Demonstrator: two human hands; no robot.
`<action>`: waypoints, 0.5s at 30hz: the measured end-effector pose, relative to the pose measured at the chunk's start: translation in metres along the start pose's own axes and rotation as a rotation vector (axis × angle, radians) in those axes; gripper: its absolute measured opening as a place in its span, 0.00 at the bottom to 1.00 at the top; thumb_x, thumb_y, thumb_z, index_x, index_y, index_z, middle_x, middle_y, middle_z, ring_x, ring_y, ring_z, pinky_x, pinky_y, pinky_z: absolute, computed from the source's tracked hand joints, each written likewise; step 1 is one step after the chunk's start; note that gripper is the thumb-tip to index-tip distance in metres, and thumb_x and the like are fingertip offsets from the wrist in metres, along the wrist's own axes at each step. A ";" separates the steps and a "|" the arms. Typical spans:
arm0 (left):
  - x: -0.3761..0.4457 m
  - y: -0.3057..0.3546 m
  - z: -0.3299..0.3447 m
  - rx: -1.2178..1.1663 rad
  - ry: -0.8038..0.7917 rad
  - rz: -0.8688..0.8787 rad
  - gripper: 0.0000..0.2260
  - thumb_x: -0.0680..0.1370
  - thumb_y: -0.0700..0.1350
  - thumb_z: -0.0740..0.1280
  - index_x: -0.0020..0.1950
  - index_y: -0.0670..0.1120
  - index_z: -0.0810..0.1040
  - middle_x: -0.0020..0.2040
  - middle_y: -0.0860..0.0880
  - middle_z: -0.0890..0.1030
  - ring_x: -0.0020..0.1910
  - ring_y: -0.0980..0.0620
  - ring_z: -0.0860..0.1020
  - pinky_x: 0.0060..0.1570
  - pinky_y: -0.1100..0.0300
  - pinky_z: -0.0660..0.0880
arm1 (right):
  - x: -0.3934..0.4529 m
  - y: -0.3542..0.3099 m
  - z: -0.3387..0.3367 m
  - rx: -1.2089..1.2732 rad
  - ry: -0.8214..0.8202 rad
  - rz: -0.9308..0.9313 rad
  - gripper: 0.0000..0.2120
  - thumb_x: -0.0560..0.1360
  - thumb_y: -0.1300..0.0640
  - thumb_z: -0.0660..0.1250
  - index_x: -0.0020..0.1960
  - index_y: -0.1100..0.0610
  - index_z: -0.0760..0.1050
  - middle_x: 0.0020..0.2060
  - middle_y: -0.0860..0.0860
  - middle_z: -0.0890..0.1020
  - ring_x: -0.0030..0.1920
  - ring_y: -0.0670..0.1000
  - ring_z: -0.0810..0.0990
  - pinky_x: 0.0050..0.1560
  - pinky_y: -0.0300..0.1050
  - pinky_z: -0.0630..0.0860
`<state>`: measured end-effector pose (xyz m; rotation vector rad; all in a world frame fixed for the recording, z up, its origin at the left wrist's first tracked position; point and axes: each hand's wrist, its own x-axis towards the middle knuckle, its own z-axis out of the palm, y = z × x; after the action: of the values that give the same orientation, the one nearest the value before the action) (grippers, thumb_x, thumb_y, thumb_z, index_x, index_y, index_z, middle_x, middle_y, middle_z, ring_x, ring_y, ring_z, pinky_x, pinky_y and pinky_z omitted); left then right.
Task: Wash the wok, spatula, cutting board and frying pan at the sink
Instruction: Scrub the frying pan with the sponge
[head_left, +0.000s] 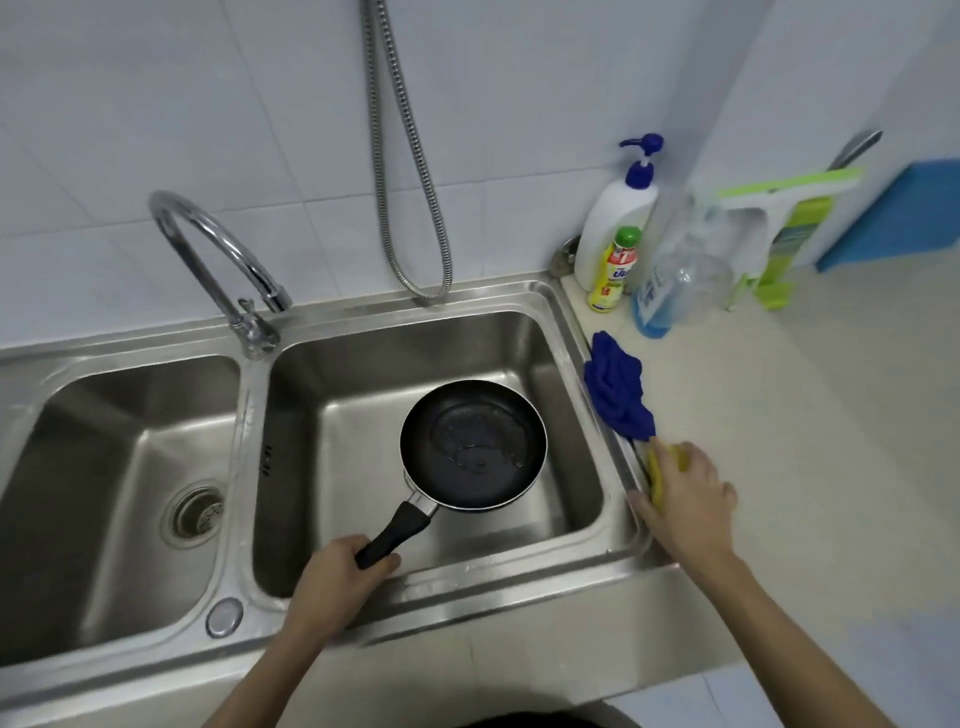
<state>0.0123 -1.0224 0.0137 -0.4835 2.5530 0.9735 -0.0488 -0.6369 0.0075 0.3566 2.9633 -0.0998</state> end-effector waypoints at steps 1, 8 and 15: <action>-0.001 0.003 0.002 0.004 -0.010 0.009 0.16 0.70 0.52 0.72 0.33 0.42 0.73 0.24 0.48 0.74 0.25 0.52 0.75 0.29 0.59 0.66 | -0.001 0.002 0.001 0.048 -0.005 0.076 0.36 0.72 0.38 0.65 0.75 0.46 0.55 0.71 0.60 0.61 0.68 0.62 0.63 0.59 0.60 0.68; -0.010 0.016 0.007 -0.036 -0.039 0.012 0.15 0.69 0.51 0.74 0.30 0.45 0.72 0.22 0.51 0.71 0.24 0.56 0.70 0.29 0.61 0.66 | -0.024 0.005 0.002 0.425 0.211 0.114 0.22 0.74 0.55 0.69 0.67 0.55 0.72 0.59 0.64 0.74 0.54 0.66 0.72 0.56 0.59 0.71; -0.018 0.041 -0.010 0.044 -0.015 0.043 0.19 0.72 0.58 0.69 0.31 0.46 0.69 0.25 0.48 0.71 0.24 0.55 0.69 0.28 0.61 0.62 | -0.007 -0.063 -0.028 0.637 0.189 -0.320 0.21 0.75 0.52 0.68 0.67 0.50 0.71 0.62 0.52 0.72 0.60 0.55 0.70 0.62 0.49 0.67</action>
<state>0.0079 -0.9969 0.0512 -0.4092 2.5754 0.9293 -0.0612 -0.6977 0.0390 -0.0539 3.0683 -1.1132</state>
